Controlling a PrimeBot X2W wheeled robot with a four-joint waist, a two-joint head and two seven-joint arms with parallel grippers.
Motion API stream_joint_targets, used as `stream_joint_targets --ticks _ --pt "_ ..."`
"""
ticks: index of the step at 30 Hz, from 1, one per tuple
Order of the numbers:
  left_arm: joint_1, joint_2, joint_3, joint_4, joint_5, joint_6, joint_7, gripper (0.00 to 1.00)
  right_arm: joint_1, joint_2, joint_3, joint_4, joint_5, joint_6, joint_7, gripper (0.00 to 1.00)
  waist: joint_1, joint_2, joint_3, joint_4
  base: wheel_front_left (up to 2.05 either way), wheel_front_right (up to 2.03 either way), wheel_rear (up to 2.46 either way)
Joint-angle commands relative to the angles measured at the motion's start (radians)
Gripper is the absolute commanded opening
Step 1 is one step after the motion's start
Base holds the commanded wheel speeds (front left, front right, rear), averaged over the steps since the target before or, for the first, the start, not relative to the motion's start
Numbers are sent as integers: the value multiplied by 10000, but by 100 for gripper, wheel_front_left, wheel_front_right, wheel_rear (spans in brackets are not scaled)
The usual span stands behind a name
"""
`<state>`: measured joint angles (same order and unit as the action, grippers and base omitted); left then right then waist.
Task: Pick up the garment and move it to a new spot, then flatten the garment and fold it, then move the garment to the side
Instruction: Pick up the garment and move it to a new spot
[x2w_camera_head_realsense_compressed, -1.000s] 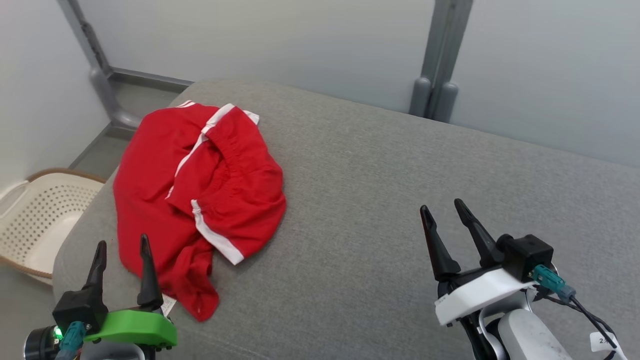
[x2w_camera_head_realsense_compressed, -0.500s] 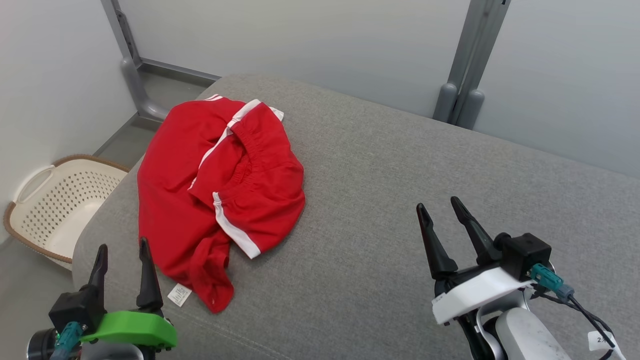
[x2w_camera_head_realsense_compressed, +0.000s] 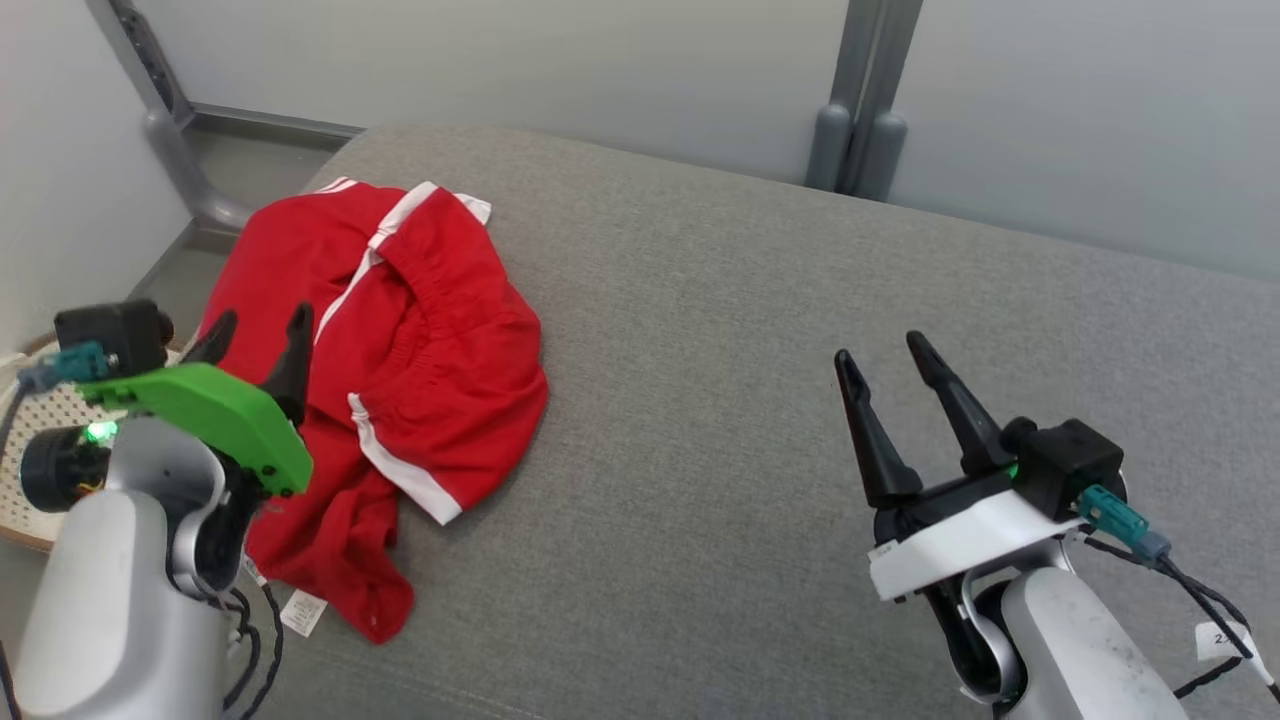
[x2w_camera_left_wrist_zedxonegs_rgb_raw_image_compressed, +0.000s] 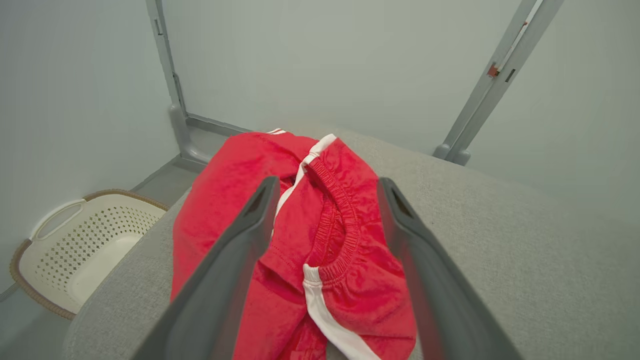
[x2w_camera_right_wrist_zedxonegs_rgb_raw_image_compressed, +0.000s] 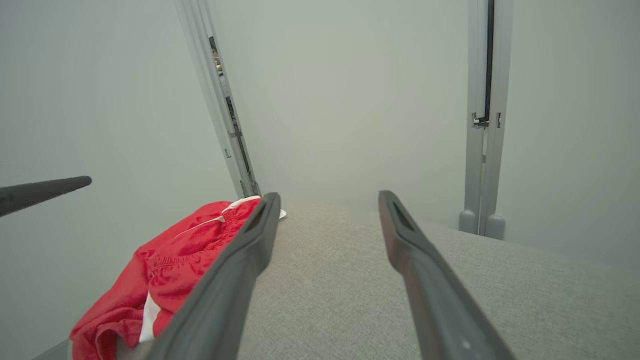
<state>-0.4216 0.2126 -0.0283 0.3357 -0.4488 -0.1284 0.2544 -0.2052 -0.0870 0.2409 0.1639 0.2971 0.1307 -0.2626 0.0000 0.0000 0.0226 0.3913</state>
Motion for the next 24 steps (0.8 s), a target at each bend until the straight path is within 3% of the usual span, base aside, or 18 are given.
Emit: stream_joint_targets --ticks 1,4,11,16,24 --pt "-269 148 -214 197 -333 -26 523 100 -115 -95 24 -72 -57 1 -32 100 0 0 524 -585 0 0 0" --pt "-1021 645 -625 597 -986 -27 1607 100 -373 -199 107 -214 -115 1 -32 100 0 0 893 -1024 0 0 0" --pt "-2103 1353 -1613 1773 -2147 -29 2848 100 -795 -376 292 -436 -149 1 -32 100 0 0 1623 -1839 0 0 0" --pt "-2560 1752 -2010 2919 -2486 -29 3146 100 -1080 -474 280 -496 -154 1 -31 100 0 0 1993 -2324 0 0 0" --pt "-2713 1919 -2170 5121 -2834 -29 3351 100 -1189 -565 255 -520 -81 1 -31 100 0 0 2093 -2881 0 0 0"
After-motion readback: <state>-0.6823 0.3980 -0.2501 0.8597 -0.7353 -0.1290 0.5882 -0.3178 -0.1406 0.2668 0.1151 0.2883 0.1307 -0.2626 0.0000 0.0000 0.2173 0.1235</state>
